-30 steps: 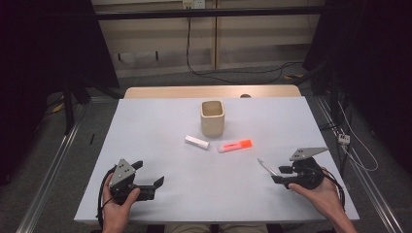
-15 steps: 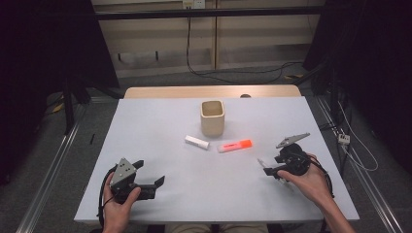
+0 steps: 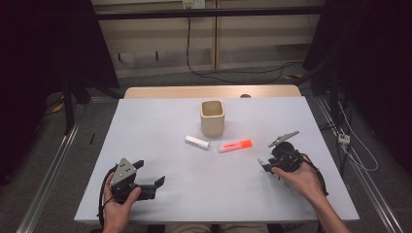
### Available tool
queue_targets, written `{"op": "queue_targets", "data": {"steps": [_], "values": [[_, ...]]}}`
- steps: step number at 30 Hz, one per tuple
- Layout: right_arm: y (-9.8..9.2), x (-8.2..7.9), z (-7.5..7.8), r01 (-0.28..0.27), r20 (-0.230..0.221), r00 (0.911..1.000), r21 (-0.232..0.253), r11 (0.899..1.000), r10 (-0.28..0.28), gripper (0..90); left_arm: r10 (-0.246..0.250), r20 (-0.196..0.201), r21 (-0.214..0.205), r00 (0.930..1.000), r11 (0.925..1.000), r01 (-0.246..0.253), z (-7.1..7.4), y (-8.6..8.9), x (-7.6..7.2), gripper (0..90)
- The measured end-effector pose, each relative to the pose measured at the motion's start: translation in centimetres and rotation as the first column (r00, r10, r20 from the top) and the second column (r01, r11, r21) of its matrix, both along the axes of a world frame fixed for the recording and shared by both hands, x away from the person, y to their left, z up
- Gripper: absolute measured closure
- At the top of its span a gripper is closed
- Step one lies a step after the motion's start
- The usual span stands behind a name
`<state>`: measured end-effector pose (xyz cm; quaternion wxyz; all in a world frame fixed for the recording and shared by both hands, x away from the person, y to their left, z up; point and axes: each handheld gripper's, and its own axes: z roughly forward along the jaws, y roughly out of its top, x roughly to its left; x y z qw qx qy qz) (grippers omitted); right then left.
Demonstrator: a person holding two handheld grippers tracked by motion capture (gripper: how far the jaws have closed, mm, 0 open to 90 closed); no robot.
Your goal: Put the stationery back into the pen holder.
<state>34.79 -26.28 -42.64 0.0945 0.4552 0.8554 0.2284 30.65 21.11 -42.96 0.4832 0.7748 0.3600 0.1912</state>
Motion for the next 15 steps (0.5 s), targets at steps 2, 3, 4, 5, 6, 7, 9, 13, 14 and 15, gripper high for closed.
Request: {"op": "queue_targets", "data": {"steps": [2,3,4,5,6,7,9,13,14,15], "values": [[0.10,0.01,-0.13,-0.001,-0.008,1.0000,-0.005,1.000,0.001,66.9,0.003,-0.005,-0.005,1.0000,1.0000,-0.003,-0.04,-0.03,-0.01,5.6],[0.16,0.02,-0.19,-0.005,-0.010,0.9999,-0.007,1.000,0.005,67.0,0.001,-0.004,-0.003,1.0000,1.0000,-0.002,-0.05,-0.03,0.02,5.6],[0.25,0.01,-0.23,0.000,-0.015,0.9999,-0.013,1.000,-0.001,67.6,0.002,-0.004,-0.003,1.0000,1.0000,-0.002,-0.07,-0.05,0.01,5.7],[0.37,0.03,-0.30,0.003,-0.015,0.9999,-0.019,1.000,-0.003,68.8,0.003,-0.004,-0.001,1.0000,1.0000,-0.003,-0.07,-0.04,-0.02,5.6],[0.44,0.08,-0.37,0.002,-0.018,0.9998,-0.024,1.000,-0.002,70.0,0.001,-0.002,0.004,1.0000,1.0000,-0.001,-0.06,-0.01,-0.03,5.6],[0.50,0.13,-0.47,-0.003,-0.024,0.9997,-0.024,1.000,0.002,70.7,0.001,-0.003,0.004,1.0000,1.0000,-0.001,-0.05,0.00,-0.03,5.6],[0.56,0.17,-0.49,0.001,-0.021,0.9998,-0.029,1.000,-0.002,71.9,0.004,-0.003,0.002,1.0000,1.0000,-0.004,-0.05,0.01,-0.02,5.6],[0.62,0.15,-0.52,0.006,-0.021,0.9998,-0.037,0.999,-0.007,76.2,-0.001,-0.001,0.009,1.0000,1.0000,0.001,-0.04,-0.02,-0.02,5.6],[0.65,0.15,-0.53,0.014,-0.024,0.9996,-0.038,0.999,-0.015,77.1,-0.005,-0.002,0.008,1.0000,1.0000,0.005,-0.07,-0.03,-0.03,5.6],[0.70,0.14,-0.53,0.017,-0.023,0.9996,-0.041,0.999,-0.018,78.2,-0.007,-0.003,0.007,1.0000,1.0000,0.007,-0.07,-0.04,-0.04,5.6]]}}
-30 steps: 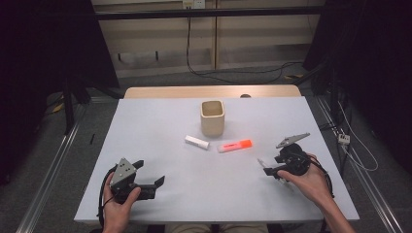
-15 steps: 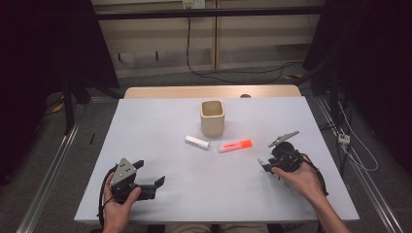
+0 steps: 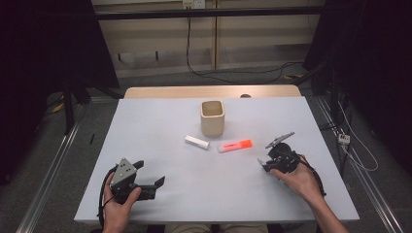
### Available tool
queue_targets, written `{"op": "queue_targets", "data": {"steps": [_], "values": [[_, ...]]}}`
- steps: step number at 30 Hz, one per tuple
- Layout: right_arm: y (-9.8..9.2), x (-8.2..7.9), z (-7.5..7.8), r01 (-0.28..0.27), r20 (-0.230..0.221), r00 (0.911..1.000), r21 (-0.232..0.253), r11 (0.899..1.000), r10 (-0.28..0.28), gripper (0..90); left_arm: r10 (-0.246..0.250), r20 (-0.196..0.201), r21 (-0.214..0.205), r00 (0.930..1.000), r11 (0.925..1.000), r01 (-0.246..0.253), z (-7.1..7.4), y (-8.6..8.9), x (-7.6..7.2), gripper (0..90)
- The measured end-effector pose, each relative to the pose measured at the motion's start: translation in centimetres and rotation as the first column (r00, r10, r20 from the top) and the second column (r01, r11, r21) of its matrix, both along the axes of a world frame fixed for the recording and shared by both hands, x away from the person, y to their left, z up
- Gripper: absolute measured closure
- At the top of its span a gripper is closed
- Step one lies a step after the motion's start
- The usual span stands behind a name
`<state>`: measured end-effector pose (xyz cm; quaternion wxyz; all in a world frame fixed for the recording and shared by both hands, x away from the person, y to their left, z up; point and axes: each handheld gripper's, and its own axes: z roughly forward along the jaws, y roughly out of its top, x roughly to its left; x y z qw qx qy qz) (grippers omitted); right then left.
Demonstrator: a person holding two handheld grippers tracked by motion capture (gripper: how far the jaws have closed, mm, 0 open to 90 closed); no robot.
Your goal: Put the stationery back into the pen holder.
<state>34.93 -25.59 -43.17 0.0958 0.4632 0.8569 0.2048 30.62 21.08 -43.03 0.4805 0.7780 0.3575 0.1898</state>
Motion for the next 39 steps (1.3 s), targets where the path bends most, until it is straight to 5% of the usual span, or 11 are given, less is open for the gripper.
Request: {"op": "queue_targets", "data": {"steps": [21,39], "values": [[-0.1,0.0,0.2,0.028,0.002,0.9996,0.014,1.000,-0.028,81.3,0.001,-0.004,0.000,1.0000,1.0000,-0.001,0.0,0.1,0.0,5.6],[-1.1,-0.6,2.6,0.018,0.146,0.9885,0.145,0.989,-0.040,81.4,0.004,-0.004,-0.003,1.0000,1.0000,-0.004,0.0,0.2,-0.1,5.6]]}}
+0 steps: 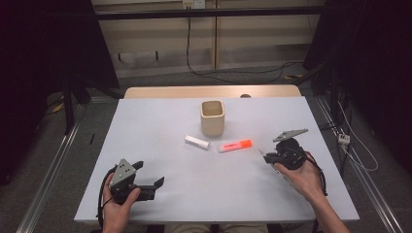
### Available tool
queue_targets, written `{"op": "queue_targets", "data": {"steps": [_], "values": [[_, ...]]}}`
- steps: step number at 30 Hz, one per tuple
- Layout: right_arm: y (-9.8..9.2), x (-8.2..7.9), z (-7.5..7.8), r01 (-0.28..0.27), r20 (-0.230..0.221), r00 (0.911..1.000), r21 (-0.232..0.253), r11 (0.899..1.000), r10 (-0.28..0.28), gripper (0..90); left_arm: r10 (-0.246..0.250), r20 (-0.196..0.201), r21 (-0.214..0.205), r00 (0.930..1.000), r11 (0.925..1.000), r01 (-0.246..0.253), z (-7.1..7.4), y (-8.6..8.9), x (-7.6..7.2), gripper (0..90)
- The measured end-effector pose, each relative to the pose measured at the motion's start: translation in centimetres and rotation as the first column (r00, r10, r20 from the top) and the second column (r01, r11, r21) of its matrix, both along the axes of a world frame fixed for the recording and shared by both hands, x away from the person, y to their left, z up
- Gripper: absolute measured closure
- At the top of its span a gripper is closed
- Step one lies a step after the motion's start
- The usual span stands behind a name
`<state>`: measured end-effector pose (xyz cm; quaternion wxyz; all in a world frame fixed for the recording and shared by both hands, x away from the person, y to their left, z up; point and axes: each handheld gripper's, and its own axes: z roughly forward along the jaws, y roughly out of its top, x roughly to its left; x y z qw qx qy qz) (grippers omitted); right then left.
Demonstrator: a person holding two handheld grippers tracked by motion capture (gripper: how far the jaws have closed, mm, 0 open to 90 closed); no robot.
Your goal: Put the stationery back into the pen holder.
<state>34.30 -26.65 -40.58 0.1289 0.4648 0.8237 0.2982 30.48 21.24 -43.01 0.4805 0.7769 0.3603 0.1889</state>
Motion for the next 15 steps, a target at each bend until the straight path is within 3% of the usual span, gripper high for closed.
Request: {"op": "queue_targets", "data": {"steps": [6,15], "values": [[-0.3,-0.1,0.5,0.009,0.059,0.9982,0.025,1.000,-0.011,81.4,0.009,-0.003,-0.003,1.0000,1.0000,-0.009,-0.1,0.0,0.0,5.6],[-0.1,0.1,1.3,-0.048,0.152,0.9876,0.071,0.996,0.037,81.3,0.006,0.001,0.008,1.0000,0.9999,-0.006,0.0,0.0,0.0,5.6]]}}
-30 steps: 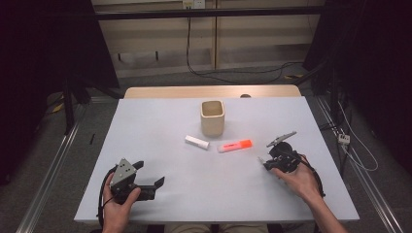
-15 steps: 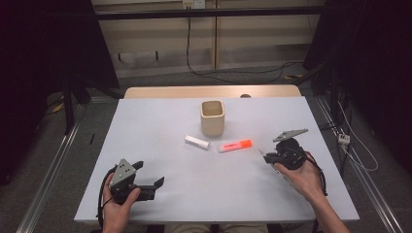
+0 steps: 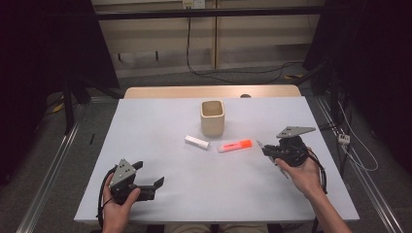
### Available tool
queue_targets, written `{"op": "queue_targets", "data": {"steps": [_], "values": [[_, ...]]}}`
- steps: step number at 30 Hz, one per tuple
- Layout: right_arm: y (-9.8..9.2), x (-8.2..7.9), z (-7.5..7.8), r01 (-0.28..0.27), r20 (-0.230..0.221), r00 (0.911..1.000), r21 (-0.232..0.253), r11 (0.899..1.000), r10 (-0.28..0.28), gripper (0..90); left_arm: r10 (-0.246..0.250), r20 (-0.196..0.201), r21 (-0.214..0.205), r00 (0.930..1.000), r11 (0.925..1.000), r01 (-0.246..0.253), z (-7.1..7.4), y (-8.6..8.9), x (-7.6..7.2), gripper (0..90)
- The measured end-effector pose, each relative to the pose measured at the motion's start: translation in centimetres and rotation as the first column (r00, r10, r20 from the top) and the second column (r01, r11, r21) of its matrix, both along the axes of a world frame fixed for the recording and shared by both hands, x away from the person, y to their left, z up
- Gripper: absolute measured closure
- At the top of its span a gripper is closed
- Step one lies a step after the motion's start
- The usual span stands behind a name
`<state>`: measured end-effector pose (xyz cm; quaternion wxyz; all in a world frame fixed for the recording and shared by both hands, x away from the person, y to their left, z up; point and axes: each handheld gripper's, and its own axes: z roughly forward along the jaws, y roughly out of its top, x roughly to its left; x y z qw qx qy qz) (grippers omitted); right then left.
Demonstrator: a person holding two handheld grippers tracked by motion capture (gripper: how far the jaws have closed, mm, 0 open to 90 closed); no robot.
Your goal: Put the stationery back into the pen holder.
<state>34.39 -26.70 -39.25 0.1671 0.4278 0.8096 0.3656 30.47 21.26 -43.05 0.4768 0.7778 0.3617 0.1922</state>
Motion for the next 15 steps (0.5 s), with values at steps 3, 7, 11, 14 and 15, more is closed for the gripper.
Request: {"op": "queue_targets", "data": {"steps": [3,7,11,14,15], "values": [[0.3,0.1,0.4,-0.015,0.029,0.9995,0.015,1.000,0.015,81.3,0.006,-0.004,-0.011,1.0000,0.9999,-0.006,0.0,0.0,0.0,5.6],[0.7,0.2,1.0,-0.031,0.062,0.9977,0.048,0.998,0.028,81.4,0.004,-0.003,-0.004,1.0000,1.0000,-0.004,-0.1,0.0,0.1,5.6],[1.0,0.7,1.7,-0.025,0.086,0.9961,0.071,0.997,0.019,81.4,0.002,-0.002,-0.003,1.0000,1.0000,-0.002,-0.1,0.0,0.1,5.6],[1.1,1.2,2.1,-0.016,0.100,0.9950,0.093,0.996,0.007,81.3,0.002,-0.002,-0.005,1.0000,1.0000,-0.002,-0.1,0.1,0.0,5.7],[1.1,1.4,2.3,-0.015,0.104,0.9945,0.101,0.995,0.005,81.3,0.000,-0.002,-0.004,1.0000,1.0000,0.000,0.0,0.1,0.0,5.6]]}}
